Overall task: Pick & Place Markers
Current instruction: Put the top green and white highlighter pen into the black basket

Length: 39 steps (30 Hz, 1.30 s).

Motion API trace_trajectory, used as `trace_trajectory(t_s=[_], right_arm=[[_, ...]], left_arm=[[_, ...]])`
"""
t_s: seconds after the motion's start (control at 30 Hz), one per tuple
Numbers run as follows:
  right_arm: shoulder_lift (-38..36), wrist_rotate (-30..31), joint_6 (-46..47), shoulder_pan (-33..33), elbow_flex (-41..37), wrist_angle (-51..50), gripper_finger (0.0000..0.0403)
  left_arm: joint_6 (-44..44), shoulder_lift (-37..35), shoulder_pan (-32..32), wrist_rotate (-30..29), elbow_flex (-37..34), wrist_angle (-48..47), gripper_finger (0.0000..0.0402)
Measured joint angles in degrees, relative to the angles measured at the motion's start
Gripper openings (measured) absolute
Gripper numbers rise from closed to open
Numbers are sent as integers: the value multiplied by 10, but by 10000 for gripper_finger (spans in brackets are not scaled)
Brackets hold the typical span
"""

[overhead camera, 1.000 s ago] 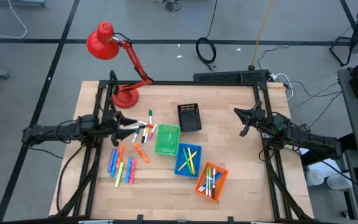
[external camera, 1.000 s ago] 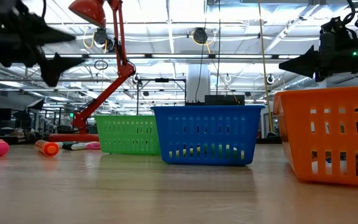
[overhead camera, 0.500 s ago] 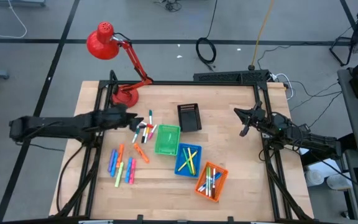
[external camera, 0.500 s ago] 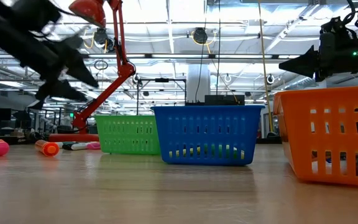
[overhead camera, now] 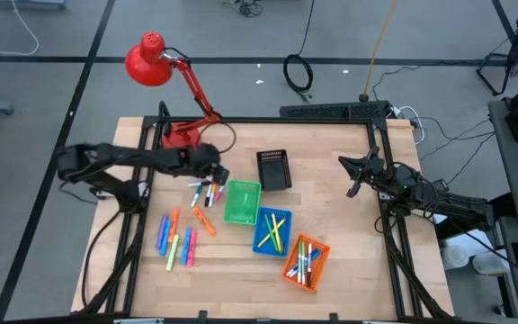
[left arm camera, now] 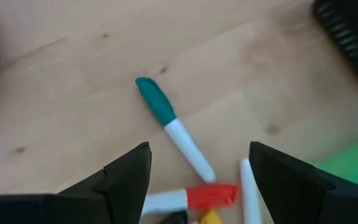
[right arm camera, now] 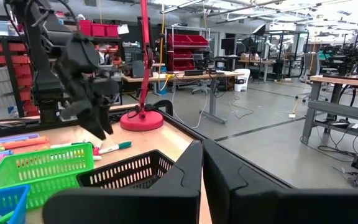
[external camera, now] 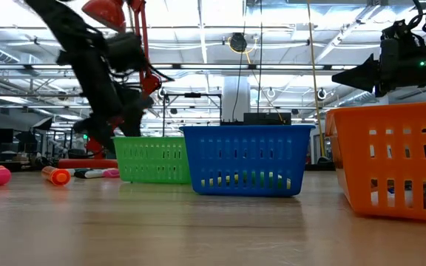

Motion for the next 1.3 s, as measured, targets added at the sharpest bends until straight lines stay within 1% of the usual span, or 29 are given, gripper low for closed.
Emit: trace_trajectory(t_s=[0.13, 0.3, 0.43, 0.57, 0.63, 0.73, 0.93, 1.07, 1.17, 1.3], right_arm=[[0, 0, 0, 0, 0, 0, 0], [0, 0, 0, 0, 0, 0, 0], [0, 0, 0, 0, 0, 0, 0], [0, 0, 0, 0, 0, 0, 0], [0, 0, 0, 0, 0, 0, 0], [0, 0, 0, 0, 0, 0, 0], [0, 0, 0, 0, 0, 0, 0], [0, 0, 0, 0, 0, 0, 0], [0, 0, 0, 0, 0, 0, 0], [0, 0, 0, 0, 0, 0, 0]], left_arm=[[7, 61, 7, -2, 32, -20, 273], [-23, 114, 19, -12, 40, -24, 273], [-38, 136, 24, -13, 42, -33, 273], [-37, 137, 24, -15, 42, -41, 272], [-37, 137, 24, -15, 41, -43, 265], [-37, 137, 23, -17, 41, -46, 230], [-11, 138, 25, -19, 40, -46, 121], [7, 139, 25, -26, 39, -43, 65], [16, 136, 25, -30, 39, -41, 38], [50, 117, 23, -36, 37, -26, 36]])
